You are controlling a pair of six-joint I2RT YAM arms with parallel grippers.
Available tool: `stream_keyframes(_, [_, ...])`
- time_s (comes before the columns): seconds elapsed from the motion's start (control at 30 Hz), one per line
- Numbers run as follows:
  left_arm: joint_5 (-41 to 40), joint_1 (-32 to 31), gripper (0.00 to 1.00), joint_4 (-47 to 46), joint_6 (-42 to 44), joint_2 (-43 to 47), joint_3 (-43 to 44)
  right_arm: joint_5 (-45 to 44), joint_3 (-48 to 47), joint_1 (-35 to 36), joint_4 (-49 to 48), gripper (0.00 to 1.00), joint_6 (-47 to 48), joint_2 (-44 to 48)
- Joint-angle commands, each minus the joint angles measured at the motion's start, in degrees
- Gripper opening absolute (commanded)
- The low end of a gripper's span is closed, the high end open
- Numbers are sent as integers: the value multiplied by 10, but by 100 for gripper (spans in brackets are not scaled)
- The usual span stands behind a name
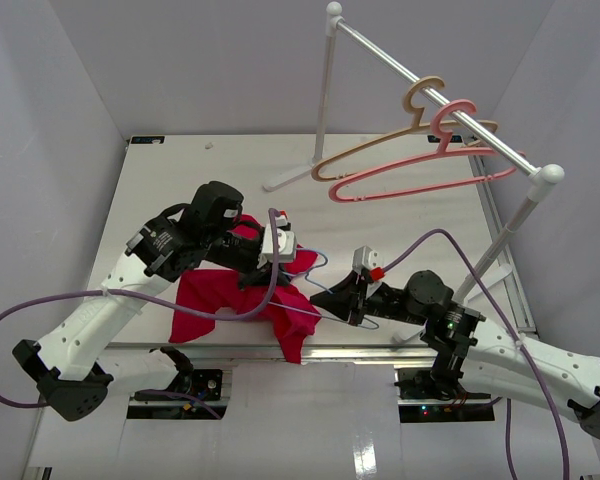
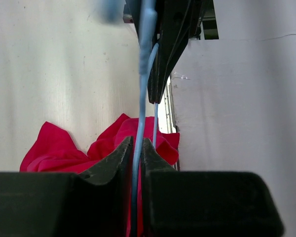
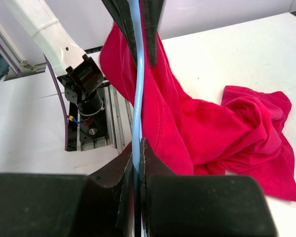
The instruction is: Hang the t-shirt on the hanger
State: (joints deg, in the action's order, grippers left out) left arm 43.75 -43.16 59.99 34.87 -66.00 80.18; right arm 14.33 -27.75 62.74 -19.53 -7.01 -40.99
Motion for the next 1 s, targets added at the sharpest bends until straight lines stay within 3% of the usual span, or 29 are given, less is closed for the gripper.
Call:
stream_keyframes(0.0, [-38,-5,26,-25,-27,1,10,-12,-5,4,-69,8,9,26])
stream_keyframes(0.07, [-45,-5,36,-26,-36,5,27,-10,9,4,-81,8,2,34])
stream_keyframes(0.13, [-50,-5,60,-27,-59,11,46,1,42,4,-119,8,-20,49])
stream_keyframes(0.17, [-55,-5,64,-26,-66,14,54,9,63,5,-148,8,-29,57])
stream_keyframes(0.23, [-62,-4,65,-14,-84,20,64,20,80,4,-177,8,-36,64])
stream_keyframes(0.47, [-213,-4,65,34,-123,11,119,0,97,4,-167,8,-38,76])
stream_keyframes(0.6, [-294,-4,53,64,-93,19,122,-2,98,4,-151,8,-37,89])
stream_keyframes(0.83, [-302,-5,60,60,-67,60,73,7,94,4,-127,8,-31,108])
stream_keyframes(0.97, [-257,-4,62,50,-47,66,63,6,92,4,-110,8,-24,110])
